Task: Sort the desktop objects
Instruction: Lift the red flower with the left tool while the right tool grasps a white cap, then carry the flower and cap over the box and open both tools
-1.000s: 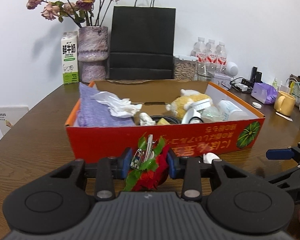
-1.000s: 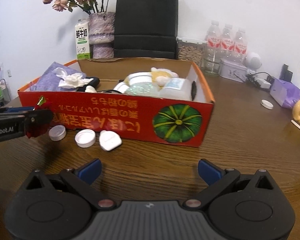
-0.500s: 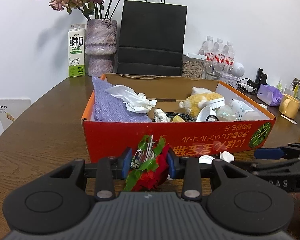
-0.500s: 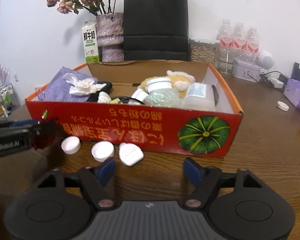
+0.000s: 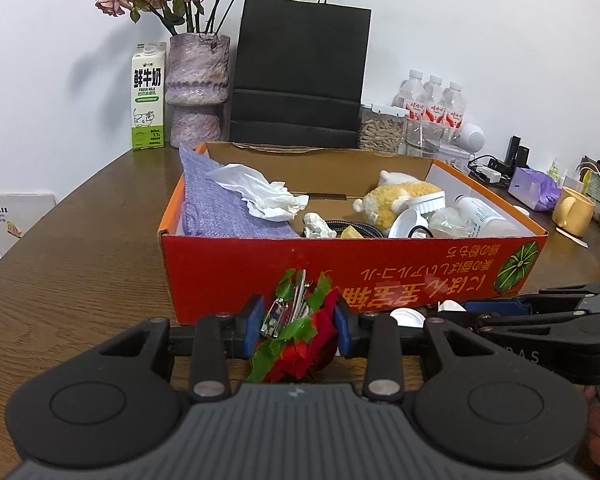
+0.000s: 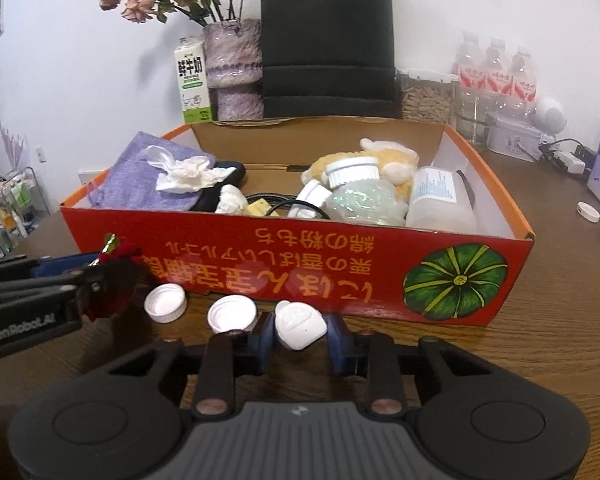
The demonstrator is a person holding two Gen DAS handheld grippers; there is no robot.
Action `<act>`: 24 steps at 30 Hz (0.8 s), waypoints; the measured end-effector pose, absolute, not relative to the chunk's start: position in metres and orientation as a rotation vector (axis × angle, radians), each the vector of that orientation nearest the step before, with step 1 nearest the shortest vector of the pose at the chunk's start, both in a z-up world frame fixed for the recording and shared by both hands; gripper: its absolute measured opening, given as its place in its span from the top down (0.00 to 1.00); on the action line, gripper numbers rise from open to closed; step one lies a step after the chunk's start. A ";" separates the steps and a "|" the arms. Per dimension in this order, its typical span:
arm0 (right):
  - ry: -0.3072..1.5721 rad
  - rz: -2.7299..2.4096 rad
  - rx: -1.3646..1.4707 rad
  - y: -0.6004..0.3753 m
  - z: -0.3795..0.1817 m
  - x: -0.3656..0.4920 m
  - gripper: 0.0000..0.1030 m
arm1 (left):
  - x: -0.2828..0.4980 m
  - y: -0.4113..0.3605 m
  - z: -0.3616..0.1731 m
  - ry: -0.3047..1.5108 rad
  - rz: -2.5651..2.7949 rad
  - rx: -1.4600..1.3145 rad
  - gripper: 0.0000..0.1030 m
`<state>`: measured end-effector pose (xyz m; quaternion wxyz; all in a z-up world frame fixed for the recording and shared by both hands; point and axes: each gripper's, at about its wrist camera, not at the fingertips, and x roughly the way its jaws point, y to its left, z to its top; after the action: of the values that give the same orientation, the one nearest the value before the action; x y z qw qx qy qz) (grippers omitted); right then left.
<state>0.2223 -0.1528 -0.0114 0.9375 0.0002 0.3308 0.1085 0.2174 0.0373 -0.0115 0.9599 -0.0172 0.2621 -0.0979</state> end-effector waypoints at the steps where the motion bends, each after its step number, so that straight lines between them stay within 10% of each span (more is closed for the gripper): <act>1: 0.671 0.225 0.002 -0.153 -0.011 0.220 0.73 | 0.217 0.037 -0.011 0.531 -0.198 -0.033 0.65; 24: 0.447 0.292 0.021 -0.152 0.062 0.212 0.73 | 0.223 0.019 0.052 0.354 -0.207 -0.027 0.65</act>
<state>0.2116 -0.1524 0.0619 0.9645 0.0105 0.2210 0.1443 0.2232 0.0186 0.0519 0.9789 -0.0135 0.1760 -0.1027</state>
